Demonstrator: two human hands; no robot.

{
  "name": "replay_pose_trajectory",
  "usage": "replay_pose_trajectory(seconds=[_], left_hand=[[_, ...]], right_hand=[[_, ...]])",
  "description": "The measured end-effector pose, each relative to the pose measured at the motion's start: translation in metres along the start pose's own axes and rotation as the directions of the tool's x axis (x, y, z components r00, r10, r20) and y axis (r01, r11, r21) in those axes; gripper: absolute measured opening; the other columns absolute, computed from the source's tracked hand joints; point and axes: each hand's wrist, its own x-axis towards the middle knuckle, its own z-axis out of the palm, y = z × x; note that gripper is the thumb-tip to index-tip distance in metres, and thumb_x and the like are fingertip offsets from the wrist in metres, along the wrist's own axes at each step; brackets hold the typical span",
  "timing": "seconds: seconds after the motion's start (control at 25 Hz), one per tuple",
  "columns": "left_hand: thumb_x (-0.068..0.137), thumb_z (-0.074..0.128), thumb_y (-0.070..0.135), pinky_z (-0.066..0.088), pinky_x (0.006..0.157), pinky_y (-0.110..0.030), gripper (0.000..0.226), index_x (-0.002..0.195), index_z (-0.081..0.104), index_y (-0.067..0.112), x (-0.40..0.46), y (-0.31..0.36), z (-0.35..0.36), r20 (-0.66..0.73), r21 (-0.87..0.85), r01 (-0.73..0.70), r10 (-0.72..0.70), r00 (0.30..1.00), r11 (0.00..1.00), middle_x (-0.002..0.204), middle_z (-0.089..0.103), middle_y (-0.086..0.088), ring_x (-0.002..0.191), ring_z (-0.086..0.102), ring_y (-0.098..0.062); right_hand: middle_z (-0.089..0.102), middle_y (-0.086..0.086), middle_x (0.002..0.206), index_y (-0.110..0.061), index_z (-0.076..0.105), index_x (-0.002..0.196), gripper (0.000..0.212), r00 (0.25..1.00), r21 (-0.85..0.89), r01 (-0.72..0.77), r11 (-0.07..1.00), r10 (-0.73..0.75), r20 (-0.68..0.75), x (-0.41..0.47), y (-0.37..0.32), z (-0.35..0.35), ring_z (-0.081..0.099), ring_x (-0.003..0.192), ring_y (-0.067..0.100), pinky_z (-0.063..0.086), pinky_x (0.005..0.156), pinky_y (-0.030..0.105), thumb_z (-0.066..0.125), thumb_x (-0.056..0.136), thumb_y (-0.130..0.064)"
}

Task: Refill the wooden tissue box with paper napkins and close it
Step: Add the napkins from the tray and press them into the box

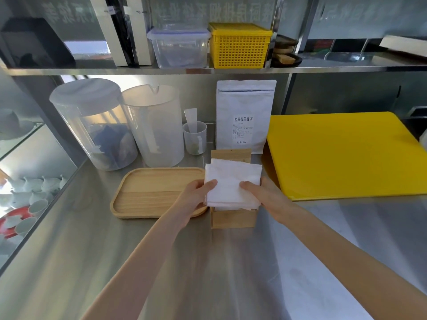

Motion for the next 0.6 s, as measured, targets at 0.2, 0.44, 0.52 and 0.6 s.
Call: replay_pose_trajectory(seconds=[0.2, 0.44, 0.52, 0.6], left_hand=[[0.09, 0.054, 0.033, 0.039, 0.096, -0.032, 0.044, 0.125, 0.05, 0.008, 0.03, -0.006, 0.006, -0.049, 0.19, 0.072, -0.063, 0.997, 0.979, 0.117, 0.059, -0.005, 0.108, 0.052, -0.02], [0.091, 0.052, 0.03, 0.038, 0.083, -0.027, 0.027, 0.108, 0.058, 0.01, 0.043, -0.016, 0.016, -0.069, 0.294, 0.1, -0.084, 0.994, 0.951, 0.097, 0.059, -0.001, 0.1, 0.051, -0.02], [0.091, 0.051, 0.029, 0.039, 0.078, -0.027, 0.02, 0.101, 0.055, 0.012, 0.045, -0.016, 0.018, -0.1, 0.349, 0.089, -0.057, 0.993, 0.933, 0.092, 0.056, 0.002, 0.102, 0.052, -0.022], [0.09, 0.052, 0.028, 0.041, 0.082, -0.03, 0.035, 0.118, 0.049, 0.007, 0.047, -0.016, 0.02, -0.123, 0.41, 0.069, -0.019, 0.992, 0.91, 0.107, 0.055, -0.004, 0.105, 0.052, -0.023]], right_hand=[[0.051, 0.01, 0.135, -0.014, 0.037, 0.134, 0.054, 0.997, -0.205, -0.037, 0.978, 0.022, -0.071, 0.017, 0.001, -0.008, 0.052, 0.12, 0.027, 0.046, 0.1, 0.039, 0.061, 0.087, -0.022], [0.056, 0.011, 0.131, -0.011, 0.045, 0.129, 0.049, 0.996, -0.342, -0.083, 0.936, 0.064, -0.064, 0.032, 0.014, -0.014, 0.054, 0.116, 0.026, 0.047, 0.092, 0.034, 0.061, 0.086, -0.028], [0.057, 0.011, 0.13, -0.011, 0.046, 0.128, 0.048, 0.997, -0.376, -0.063, 0.924, 0.041, -0.067, 0.036, 0.016, -0.012, 0.055, 0.115, 0.026, 0.047, 0.09, 0.033, 0.06, 0.087, -0.03], [0.057, 0.012, 0.13, -0.01, 0.047, 0.128, 0.046, 0.996, -0.423, -0.049, 0.905, 0.016, -0.082, 0.037, 0.016, -0.009, 0.055, 0.116, 0.027, 0.047, 0.093, 0.035, 0.057, 0.088, -0.03]])
